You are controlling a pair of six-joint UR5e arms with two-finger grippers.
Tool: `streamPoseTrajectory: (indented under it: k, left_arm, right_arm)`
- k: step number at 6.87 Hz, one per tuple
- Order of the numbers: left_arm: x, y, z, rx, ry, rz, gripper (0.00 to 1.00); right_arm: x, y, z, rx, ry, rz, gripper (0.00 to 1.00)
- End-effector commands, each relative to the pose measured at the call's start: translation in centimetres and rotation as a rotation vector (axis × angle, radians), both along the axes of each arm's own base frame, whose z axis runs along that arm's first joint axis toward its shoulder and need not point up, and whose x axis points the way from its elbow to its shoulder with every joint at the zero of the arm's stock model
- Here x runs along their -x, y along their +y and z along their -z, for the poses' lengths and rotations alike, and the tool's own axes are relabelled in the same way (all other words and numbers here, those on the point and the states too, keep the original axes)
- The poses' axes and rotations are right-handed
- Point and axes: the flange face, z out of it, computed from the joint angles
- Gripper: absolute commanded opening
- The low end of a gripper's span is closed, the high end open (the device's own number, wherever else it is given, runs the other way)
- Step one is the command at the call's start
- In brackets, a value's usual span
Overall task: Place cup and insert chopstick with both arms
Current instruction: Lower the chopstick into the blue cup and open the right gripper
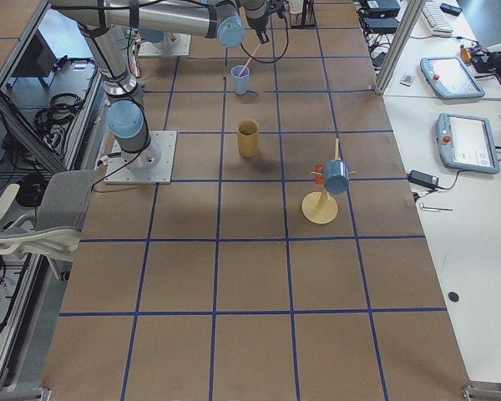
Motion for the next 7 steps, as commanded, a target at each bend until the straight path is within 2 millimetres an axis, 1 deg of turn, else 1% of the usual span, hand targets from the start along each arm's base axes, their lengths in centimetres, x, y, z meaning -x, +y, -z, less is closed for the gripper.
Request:
streamPoseTrajectory:
  k: [1, 2, 3, 4, 5, 6, 7]
  left_arm:
    - [0.1, 0.3, 0.1, -0.003, 0.000, 0.001, 1.00]
    - [0.0, 0.7, 0.0, -0.003, 0.000, -0.010, 1.00]
    - [0.0, 0.8, -0.2, 0.000, 0.005, -0.058, 1.00]
    - [0.1, 0.7, -0.2, -0.003, 0.008, -0.058, 1.00]
    - [0.1, 0.5, -0.1, -0.005, 0.009, -0.054, 1.00]
    - [0.2, 0.8, -1.1, 0.012, 0.009, -0.044, 1.00]
    - [0.3, 1.4, -0.8, 0.003, 0.013, -0.043, 1.00]
  right_arm:
    - [0.0, -0.1, -0.2, 0.002, 0.006, 0.003, 1.00]
    - [0.6, -0.3, -0.3, 0.011, 0.060, 0.020, 1.00]
    - [1.2, -0.8, -0.9, 0.020, 0.109, 0.041, 1.00]
    - [2.2, -1.3, -2.8, -0.041, 0.183, 0.073, 1.00]
    - [4.1, -2.1, -6.0, -0.115, 0.319, 0.112, 1.00]
    - [7.0, -3.1, -8.9, -0.149, 0.416, 0.162, 1.00]
    - [12.1, -5.0, -9.3, -0.182, 0.452, 0.246, 1.00]
